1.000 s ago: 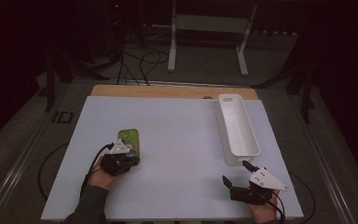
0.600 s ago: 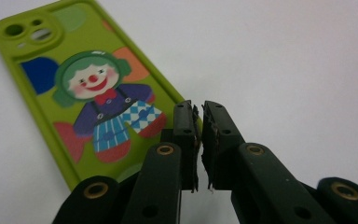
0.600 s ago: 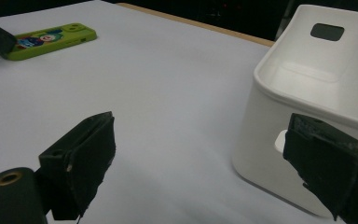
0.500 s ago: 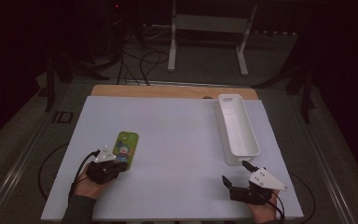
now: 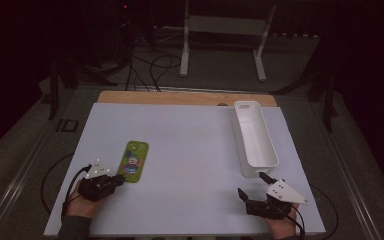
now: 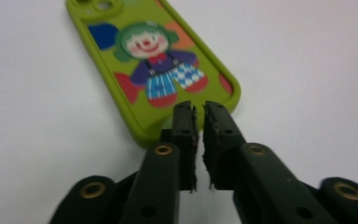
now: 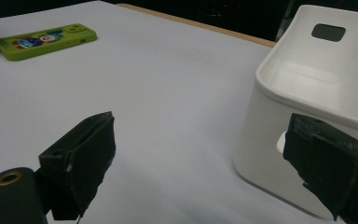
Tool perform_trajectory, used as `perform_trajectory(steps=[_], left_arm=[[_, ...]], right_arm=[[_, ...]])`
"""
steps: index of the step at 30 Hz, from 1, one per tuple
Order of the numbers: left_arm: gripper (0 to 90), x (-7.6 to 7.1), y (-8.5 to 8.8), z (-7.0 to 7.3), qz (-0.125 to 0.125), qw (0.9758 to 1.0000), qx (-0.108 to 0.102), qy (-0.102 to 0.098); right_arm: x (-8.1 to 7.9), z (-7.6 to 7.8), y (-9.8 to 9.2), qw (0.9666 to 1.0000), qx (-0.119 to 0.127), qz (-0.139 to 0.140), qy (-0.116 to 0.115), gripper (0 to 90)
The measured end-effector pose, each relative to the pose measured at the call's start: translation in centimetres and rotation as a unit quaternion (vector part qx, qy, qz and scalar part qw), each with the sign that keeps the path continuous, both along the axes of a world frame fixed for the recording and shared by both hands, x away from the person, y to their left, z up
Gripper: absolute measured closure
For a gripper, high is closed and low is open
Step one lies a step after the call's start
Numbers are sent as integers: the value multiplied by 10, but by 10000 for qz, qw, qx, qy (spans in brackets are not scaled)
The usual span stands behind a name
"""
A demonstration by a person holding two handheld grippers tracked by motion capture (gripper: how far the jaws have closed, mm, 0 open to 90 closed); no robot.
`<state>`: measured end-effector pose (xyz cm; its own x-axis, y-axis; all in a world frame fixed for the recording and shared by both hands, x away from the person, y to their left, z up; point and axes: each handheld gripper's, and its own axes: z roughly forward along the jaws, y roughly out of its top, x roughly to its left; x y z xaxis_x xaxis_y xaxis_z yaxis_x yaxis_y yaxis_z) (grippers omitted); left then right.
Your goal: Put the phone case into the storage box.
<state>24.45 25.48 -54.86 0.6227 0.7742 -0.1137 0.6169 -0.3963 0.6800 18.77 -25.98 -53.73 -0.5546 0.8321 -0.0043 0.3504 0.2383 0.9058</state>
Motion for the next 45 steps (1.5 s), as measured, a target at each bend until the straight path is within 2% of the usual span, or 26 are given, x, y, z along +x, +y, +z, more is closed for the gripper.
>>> perform_trajectory(steps=[7, 9, 14, 19, 20, 21, 24, 29, 33, 35, 37, 41, 45], left_arm=[[683, -5, 6, 13, 242, 9987, -221, -379], [655, -5, 7, 14, 266, 9985, -248, -404], [573, -11, 10, 20, 468, 9959, -429, -651], [507, -21, 12, 25, 619, 9919, -581, -948], [500, -21, 12, 25, 619, 9919, -581, -948], [500, -25, 14, 27, 642, 9898, -718, -1047], [464, -30, 15, 29, 649, 9872, -812, -1209], [283, -36, 18, 28, 828, 9822, -843, -1457], [156, -41, 21, 27, 1029, 9796, -770, -1544], [123, -42, 22, 27, 1092, 9784, -802, -1559], [80, -44, 22, 27, 1162, 9779, -751, -1567], [27, -44, 20, 26, 1187, 9775, -736, -1579], [0, -43, 16, 25, 1070, 9791, -700, -1582]], right_arm=[[0, 0, -1, 10000, 29, -11, -32, 89], [0, 0, -1, 10000, 33, -10, -32, 89], [0, 1, -1, 10000, 57, 9, -39, 89], [-1, 1, -2, 10000, 82, 9, -55, 89], [-1, 1, -2, 10000, 82, 9, -55, 89], [-1, 2, -2, 9999, 85, 17, -73, 88], [-1, 2, -3, 9999, 123, 16, -93, 88], [0, 3, -5, 9998, 155, 5, -107, 88], [0, 3, -6, 9998, 186, -7, -113, 88], [1, 4, -8, 9998, 182, 1, -116, 89], [2, 4, -9, 9997, 227, -5, -90, 91], [3, 4, -13, 9992, 319, 83, -215, 113], [5, 4, -14, 9991, 346, 76, -217, 114]])
